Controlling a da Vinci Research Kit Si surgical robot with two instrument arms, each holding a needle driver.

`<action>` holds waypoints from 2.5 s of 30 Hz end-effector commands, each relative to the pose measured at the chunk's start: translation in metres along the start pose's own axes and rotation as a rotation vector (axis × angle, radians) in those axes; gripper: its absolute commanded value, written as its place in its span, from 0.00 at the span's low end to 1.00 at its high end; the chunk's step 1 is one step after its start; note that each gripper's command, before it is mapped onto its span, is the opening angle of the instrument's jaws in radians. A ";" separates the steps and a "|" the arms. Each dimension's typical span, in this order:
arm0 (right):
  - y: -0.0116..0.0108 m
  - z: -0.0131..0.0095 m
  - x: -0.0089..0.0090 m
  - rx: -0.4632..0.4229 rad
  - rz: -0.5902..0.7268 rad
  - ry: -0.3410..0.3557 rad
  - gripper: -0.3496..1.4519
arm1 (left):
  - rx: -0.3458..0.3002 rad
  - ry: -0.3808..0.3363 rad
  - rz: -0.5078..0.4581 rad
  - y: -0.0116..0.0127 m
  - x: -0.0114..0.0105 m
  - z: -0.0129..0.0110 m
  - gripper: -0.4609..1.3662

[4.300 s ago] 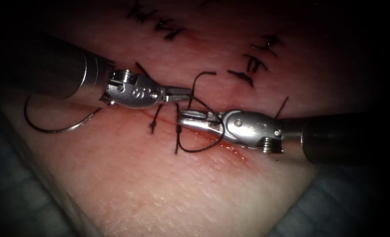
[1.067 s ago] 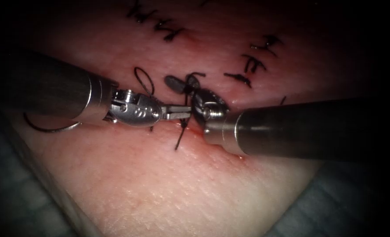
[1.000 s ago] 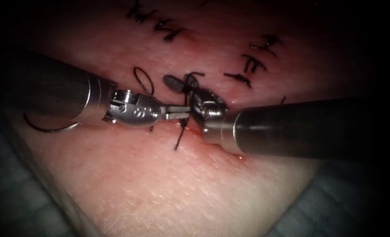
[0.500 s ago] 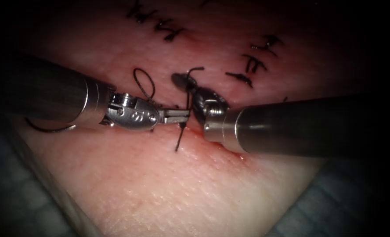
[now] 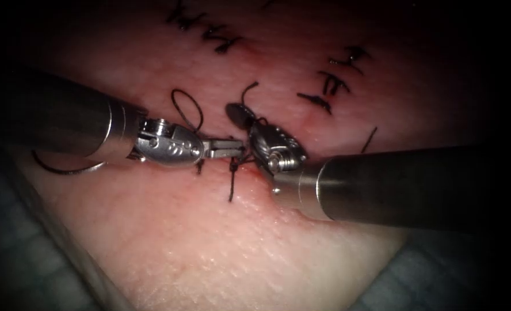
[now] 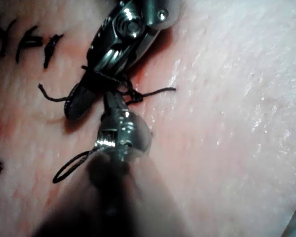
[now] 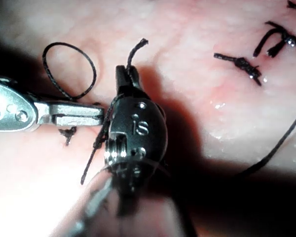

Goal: Wound Closure
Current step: Grab the suture tail with the right tool, then secure the knot by pulling down with the right and up with the left

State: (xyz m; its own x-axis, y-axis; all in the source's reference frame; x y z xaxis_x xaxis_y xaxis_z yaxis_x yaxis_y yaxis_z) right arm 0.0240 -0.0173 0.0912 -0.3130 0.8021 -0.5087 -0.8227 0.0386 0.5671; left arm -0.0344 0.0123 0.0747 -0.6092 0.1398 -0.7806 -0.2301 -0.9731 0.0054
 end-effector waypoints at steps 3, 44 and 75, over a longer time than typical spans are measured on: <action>-0.0004 -0.0010 0.0006 0.025 -0.018 0.014 0.00 | -0.004 -0.001 -0.009 -0.0006 -0.0006 0.0002 0.06; -0.0032 -0.0066 -0.0025 0.161 -0.153 -0.006 0.00 | 0.019 -0.015 -0.022 -0.0113 -0.0005 0.0028 0.06; -0.0042 -0.0093 -0.0050 0.333 -0.376 -0.046 0.00 | 0.134 -0.050 -0.016 -0.0179 -0.0064 0.0051 0.06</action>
State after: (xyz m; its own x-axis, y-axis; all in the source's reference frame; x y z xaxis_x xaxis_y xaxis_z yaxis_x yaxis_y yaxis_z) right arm 0.0249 -0.0273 0.0850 0.0198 0.7100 -0.7039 -0.6589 0.5388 0.5249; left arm -0.0302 0.0297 0.0829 -0.6413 0.1678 -0.7487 -0.3391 -0.9373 0.0804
